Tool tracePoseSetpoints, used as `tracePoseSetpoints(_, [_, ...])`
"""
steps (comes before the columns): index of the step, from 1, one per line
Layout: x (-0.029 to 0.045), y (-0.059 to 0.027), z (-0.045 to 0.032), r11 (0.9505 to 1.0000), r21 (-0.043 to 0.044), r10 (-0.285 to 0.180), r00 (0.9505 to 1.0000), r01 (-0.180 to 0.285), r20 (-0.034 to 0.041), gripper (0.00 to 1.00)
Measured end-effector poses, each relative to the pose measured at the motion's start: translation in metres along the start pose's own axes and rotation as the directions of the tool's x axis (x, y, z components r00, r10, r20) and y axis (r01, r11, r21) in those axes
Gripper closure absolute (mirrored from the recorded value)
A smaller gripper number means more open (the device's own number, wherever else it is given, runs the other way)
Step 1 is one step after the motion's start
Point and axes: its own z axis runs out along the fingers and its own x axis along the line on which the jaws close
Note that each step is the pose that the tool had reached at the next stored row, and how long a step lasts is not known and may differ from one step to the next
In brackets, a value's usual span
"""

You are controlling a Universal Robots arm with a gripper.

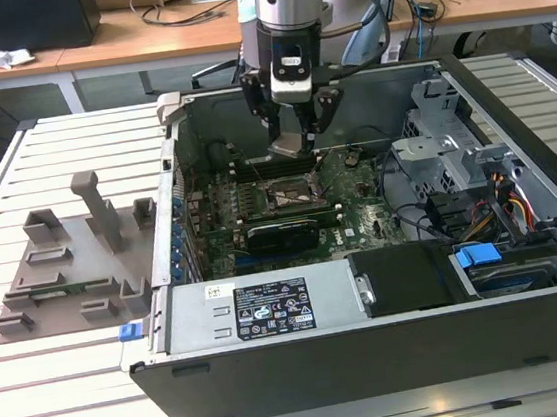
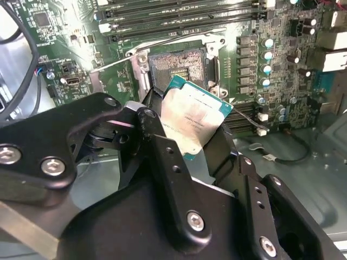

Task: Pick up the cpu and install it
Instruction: 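Place the cpu into insertion slot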

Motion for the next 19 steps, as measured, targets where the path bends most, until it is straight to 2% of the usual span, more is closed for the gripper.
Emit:
tracePoseSetpoints(3, [0.0,0.0,0.0,0.9995,-0.0002,0.03,0.9995,-0.03,-0.0009,0.45])
tracePoseSetpoints(4, [0.0,0.0,0.0,0.9986,-0.0004,0.053,0.9986,-0.053,-0.0017,0.45])
tracePoseSetpoints(9, [0.0,0.0,0.0,0.9946,-0.0007,0.104,0.9946,-0.104,-0.0033,0.45])
tracePoseSetpoints(13, [0.0,0.0,0.0,0.9875,-0.001,0.158,0.9874,-0.158,-0.0053,0.45])
tracePoseSetpoints(19, [0.0,0.0,0.0,0.9779,-0.0012,0.209,0.9779,-0.209,-0.0071,0.45])
